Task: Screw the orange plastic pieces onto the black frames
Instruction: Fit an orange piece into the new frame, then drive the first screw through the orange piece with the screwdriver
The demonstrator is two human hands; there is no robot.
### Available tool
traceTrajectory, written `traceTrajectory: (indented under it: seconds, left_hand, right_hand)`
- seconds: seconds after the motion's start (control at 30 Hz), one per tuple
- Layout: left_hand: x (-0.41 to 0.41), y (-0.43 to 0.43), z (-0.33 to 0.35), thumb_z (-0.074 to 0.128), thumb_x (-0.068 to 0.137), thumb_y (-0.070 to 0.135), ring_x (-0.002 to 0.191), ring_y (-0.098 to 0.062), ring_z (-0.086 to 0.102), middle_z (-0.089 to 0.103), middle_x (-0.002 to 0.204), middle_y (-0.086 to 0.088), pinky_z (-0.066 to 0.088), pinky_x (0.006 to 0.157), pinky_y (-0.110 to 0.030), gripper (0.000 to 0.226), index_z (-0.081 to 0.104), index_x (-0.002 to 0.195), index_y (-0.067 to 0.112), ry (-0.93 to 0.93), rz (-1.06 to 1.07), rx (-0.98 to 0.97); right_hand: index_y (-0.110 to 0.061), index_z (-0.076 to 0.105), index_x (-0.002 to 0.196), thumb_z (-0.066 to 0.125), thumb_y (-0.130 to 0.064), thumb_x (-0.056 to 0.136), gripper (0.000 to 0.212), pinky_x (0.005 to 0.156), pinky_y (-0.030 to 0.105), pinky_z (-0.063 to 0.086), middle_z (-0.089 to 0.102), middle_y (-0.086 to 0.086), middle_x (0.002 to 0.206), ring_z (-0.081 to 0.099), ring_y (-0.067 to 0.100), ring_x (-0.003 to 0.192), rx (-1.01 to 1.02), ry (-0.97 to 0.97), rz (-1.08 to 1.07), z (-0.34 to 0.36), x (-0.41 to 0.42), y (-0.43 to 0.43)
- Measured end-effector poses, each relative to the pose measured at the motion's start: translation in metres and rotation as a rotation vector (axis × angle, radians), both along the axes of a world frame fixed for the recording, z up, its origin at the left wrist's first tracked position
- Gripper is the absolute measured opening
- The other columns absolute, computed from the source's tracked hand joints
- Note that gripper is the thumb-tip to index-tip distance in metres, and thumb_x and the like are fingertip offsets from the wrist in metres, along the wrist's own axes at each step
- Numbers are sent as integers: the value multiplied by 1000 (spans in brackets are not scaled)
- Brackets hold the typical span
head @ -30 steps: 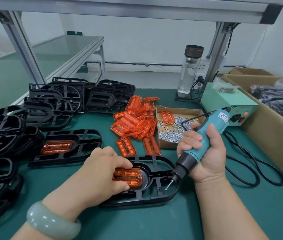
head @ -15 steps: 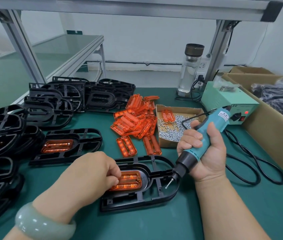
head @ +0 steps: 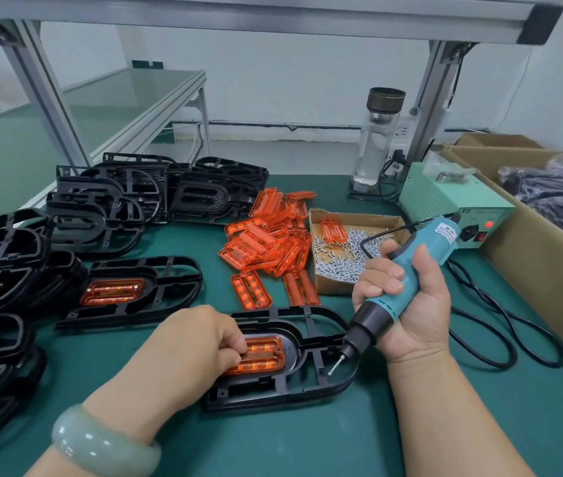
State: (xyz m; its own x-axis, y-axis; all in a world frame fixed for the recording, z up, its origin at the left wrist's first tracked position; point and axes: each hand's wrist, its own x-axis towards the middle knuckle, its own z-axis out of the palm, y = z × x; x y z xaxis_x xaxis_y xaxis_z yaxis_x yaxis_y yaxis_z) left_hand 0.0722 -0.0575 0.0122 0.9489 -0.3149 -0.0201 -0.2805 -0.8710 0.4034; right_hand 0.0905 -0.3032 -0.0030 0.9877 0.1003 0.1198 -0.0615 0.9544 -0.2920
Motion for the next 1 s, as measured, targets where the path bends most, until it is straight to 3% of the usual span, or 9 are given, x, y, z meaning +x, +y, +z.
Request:
traceTrajectory:
  seconds: [0.17, 0.33, 0.7, 0.8, 0.87, 1.0]
  left_hand:
    - [2, -2, 0, 66, 84, 27, 69, 5, 50, 52, 74, 19, 35, 59, -3, 9, 70, 87, 35, 14, -1, -3]
    - [0, -6, -3, 62, 87, 28, 79, -3, 49, 48, 85, 14, 34, 67, -16, 12, 70, 92, 36, -45, 11, 25]
    - [1, -10, 8, 62, 85, 38, 83, -2, 50, 50, 87, 14, 37, 74, -18, 8, 64, 92, 41, -9, -6, 93]
    - [10, -21, 18, 60, 86, 37, 78, 2, 51, 54, 83, 20, 36, 70, -14, 9, 66, 92, 39, -60, -43, 9]
    - [22, -37, 24, 58, 88, 32, 86, 4, 55, 61, 93, 22, 39, 77, -14, 20, 66, 106, 36, -83, -82, -81]
    - [58, -82, 30, 53, 92, 21, 112, -10, 57, 64, 122, 8, 39, 97, -22, 35, 58, 127, 25, -150, -186, -167]
  right_hand:
    - [-14, 57, 91, 95, -22, 49, 57, 48, 19, 47, 47, -8, 58, 49, 4, 44, -6, 4, -8, 0, 1, 1]
    - [-14, 57, 91, 95, -21, 50, 55, 48, 20, 48, 47, -7, 58, 49, 5, 43, 2, 3, -2, 0, 0, 1]
    - [-15, 57, 91, 95, -22, 49, 57, 48, 20, 47, 46, -7, 58, 48, 4, 43, 11, 18, -4, 0, 2, -1]
    - [-15, 58, 90, 95, -22, 49, 56, 47, 20, 47, 47, -7, 58, 48, 4, 43, 11, 17, -8, 0, 2, -1]
    - [-14, 59, 89, 95, -22, 49, 54, 46, 20, 47, 47, -7, 58, 48, 5, 43, 1, 21, -12, 0, 3, -1]
    - [-13, 62, 86, 95, -23, 50, 50, 46, 20, 46, 46, -6, 58, 47, 5, 42, -25, 21, -16, 0, 3, 0]
